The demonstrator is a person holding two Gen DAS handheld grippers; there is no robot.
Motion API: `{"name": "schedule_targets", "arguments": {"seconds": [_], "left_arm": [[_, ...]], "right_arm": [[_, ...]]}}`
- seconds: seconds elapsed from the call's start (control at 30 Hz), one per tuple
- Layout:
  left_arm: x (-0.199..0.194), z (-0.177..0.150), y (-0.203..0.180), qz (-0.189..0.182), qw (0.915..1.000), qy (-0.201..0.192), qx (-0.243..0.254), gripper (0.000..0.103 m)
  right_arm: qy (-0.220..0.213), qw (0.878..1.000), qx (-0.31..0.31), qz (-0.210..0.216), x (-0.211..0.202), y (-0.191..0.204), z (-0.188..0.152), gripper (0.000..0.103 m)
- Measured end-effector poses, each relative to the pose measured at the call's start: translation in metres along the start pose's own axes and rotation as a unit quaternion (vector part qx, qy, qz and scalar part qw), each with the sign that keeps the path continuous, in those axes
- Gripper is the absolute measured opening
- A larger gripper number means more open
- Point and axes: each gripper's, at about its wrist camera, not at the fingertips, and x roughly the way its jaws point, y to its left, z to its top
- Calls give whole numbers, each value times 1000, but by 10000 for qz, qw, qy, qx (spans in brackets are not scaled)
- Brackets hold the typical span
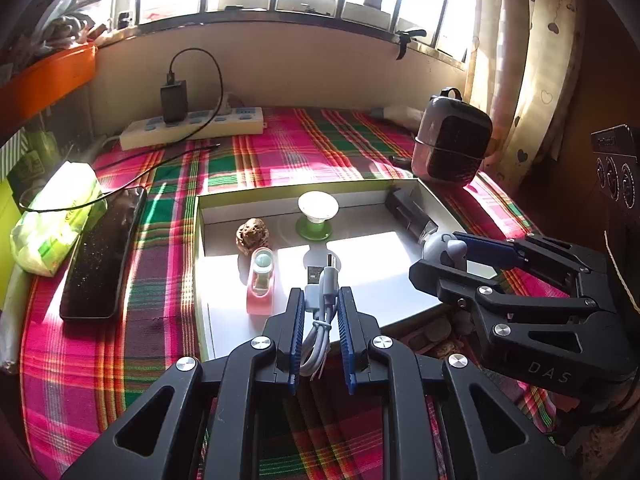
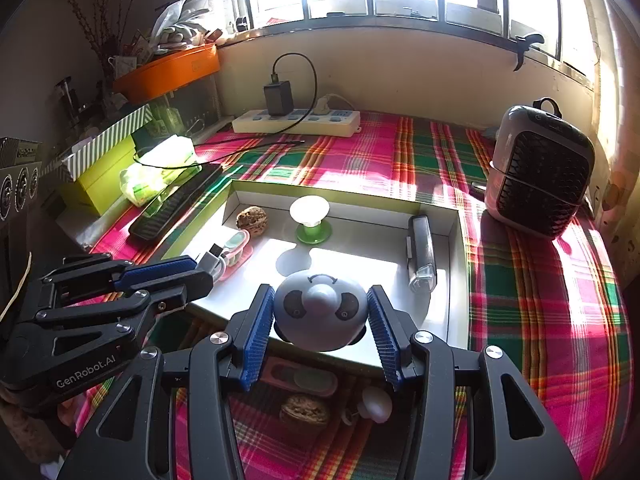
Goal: Organize objects
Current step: 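Carry the cable with the left gripper while the right carries the white gadget over the box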
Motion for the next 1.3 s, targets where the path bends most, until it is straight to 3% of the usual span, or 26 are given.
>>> {"name": "schedule_targets", "arguments": {"seconds": [1.3], "left_arm": [[71, 35, 10, 224, 9991, 347, 78, 15]], "right_arm": [[458, 9989, -104, -48, 76, -28, 46, 49]]}}
